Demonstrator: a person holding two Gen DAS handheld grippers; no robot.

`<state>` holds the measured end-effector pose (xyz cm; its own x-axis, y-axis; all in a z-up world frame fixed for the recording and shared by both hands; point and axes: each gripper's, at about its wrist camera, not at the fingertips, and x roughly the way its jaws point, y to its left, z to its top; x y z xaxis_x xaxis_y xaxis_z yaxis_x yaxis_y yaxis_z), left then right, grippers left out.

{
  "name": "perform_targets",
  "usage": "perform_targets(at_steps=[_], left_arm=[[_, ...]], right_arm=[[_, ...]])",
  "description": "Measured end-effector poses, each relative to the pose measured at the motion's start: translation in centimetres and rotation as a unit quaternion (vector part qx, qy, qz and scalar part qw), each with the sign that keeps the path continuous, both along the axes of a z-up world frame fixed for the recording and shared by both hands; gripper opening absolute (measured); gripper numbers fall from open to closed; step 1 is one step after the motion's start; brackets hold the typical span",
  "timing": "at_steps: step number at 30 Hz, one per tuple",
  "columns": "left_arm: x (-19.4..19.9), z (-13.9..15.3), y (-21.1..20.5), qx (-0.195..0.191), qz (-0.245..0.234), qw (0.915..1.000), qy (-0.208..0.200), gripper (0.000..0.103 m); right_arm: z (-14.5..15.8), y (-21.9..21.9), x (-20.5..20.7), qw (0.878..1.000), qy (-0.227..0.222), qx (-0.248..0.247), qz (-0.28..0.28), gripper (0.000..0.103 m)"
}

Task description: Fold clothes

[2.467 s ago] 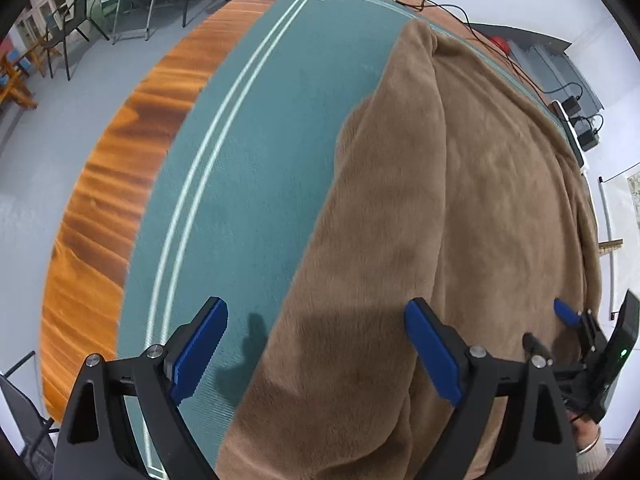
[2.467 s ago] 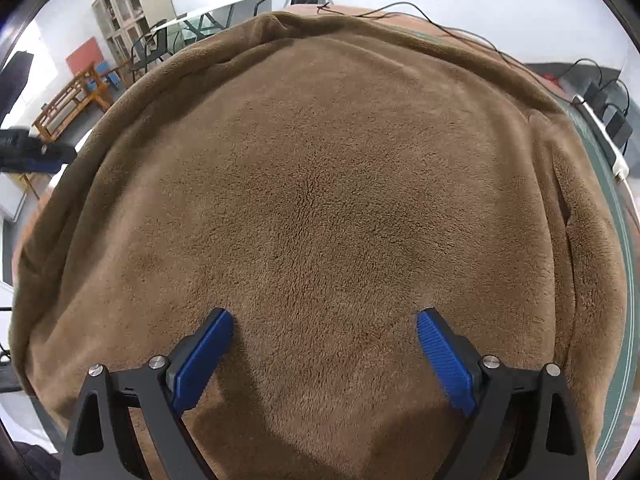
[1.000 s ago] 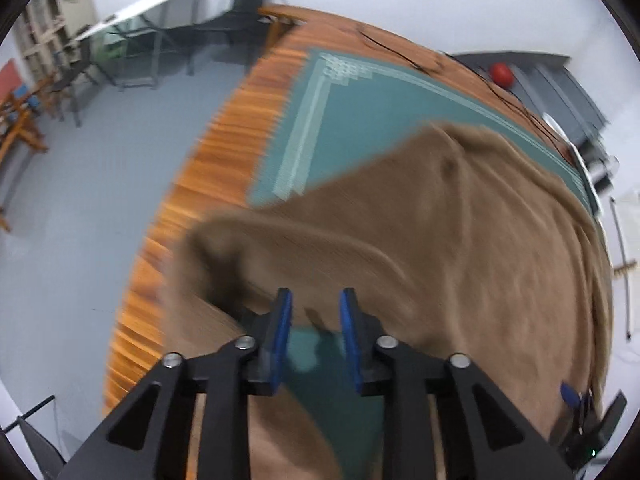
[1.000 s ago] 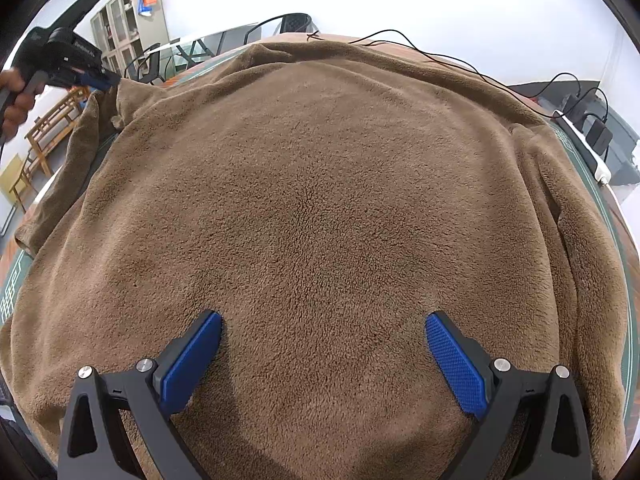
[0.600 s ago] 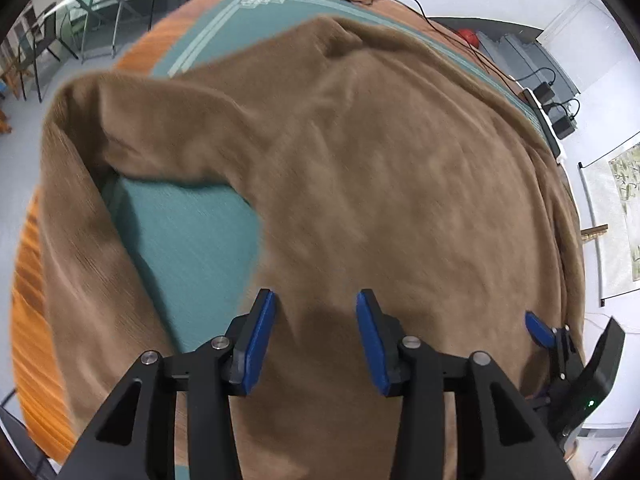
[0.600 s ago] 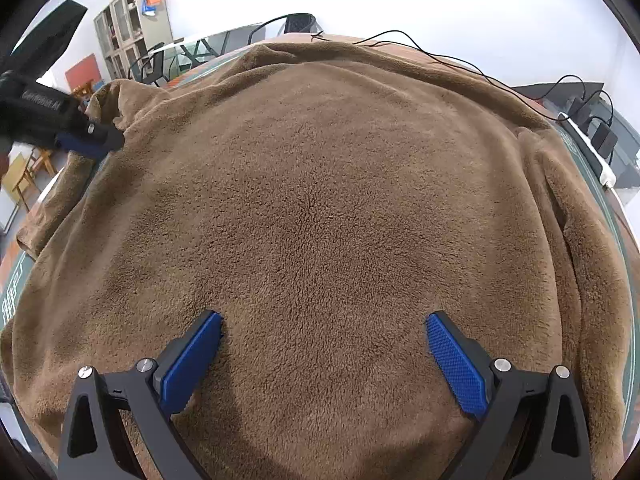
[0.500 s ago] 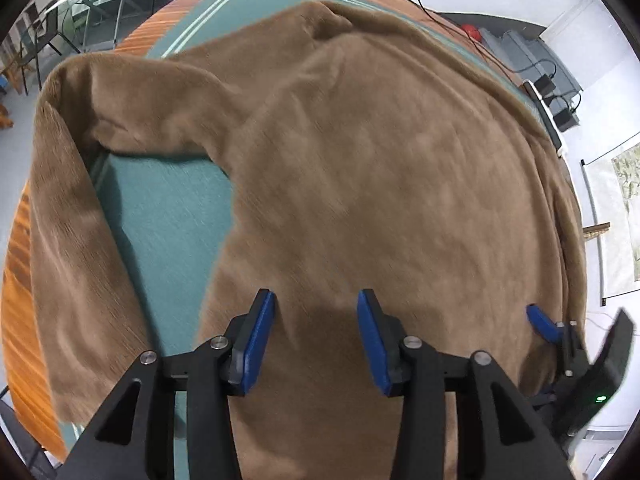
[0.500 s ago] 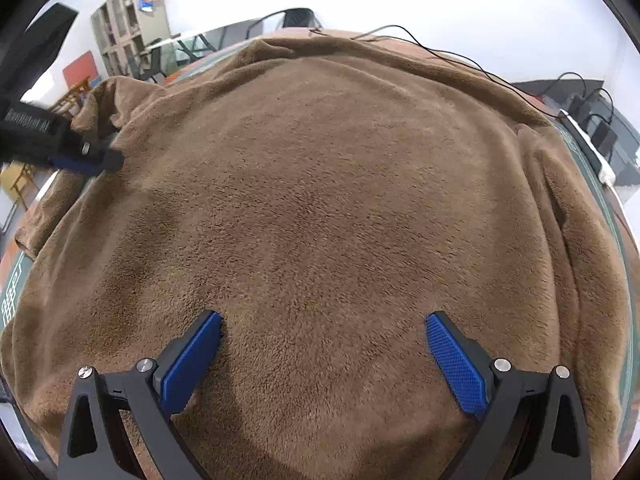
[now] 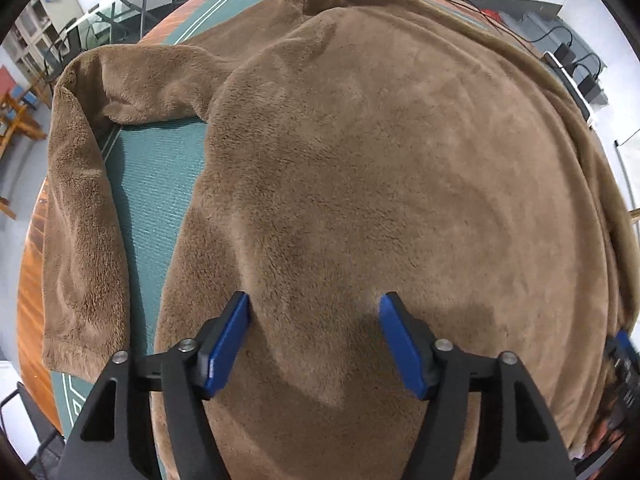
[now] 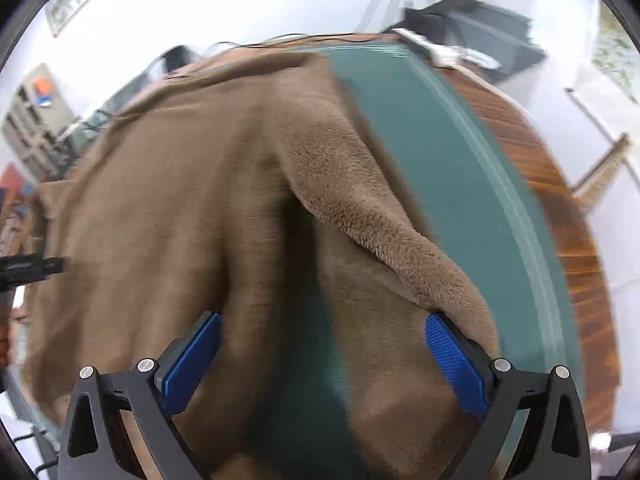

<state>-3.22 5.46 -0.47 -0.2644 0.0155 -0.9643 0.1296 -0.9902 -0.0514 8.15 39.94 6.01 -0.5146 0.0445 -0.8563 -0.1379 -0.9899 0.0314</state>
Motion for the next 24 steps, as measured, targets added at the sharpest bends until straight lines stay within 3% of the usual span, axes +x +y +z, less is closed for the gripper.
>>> perform_targets(at_steps=[3, 5, 12, 15, 17, 20, 22, 24], left_arm=[[0.4, -0.1, 0.1, -0.005, 0.005, 1.0, -0.001, 0.075], [0.8, -0.2, -0.2, -0.003, 0.014, 0.9999, -0.003, 0.076], [2.6, -0.1, -0.8, -0.002, 0.031, 0.9995, -0.008, 0.077], [3.1, -0.2, -1.0, -0.003, 0.037, 0.9993, -0.01, 0.077], [3.6, -0.2, -1.1, -0.003, 0.042, 0.999, -0.011, 0.077], [4.4, -0.3, -1.4, -0.004, 0.048, 0.9987, -0.013, 0.078], [4.3, -0.3, -1.1, -0.004, 0.049, 0.9987, -0.014, 0.078], [4.3, -0.3, -0.9, -0.005, 0.049, 0.9987, -0.014, 0.078]], right_arm=[[0.3, 3.5, -1.2, 0.996, -0.006, 0.062, -0.068, 0.102], [0.2, 6.1, -2.2, 0.987, -0.018, 0.116, -0.113, 0.102], [0.5, 14.1, -5.5, 0.937, -0.05, 0.304, -0.167, 0.102], [2.3, 16.0, -5.2, 0.94, -0.03, 0.279, -0.192, 0.102], [3.9, 15.6, -4.5, 0.956, 0.009, 0.229, -0.183, 0.102], [4.8, 11.9, -4.8, 0.984, 0.04, 0.151, -0.091, 0.102], [4.2, 8.2, -5.7, 0.989, 0.033, 0.14, -0.013, 0.102], [3.0, 4.7, -6.9, 0.987, 0.022, 0.146, 0.059, 0.102]])
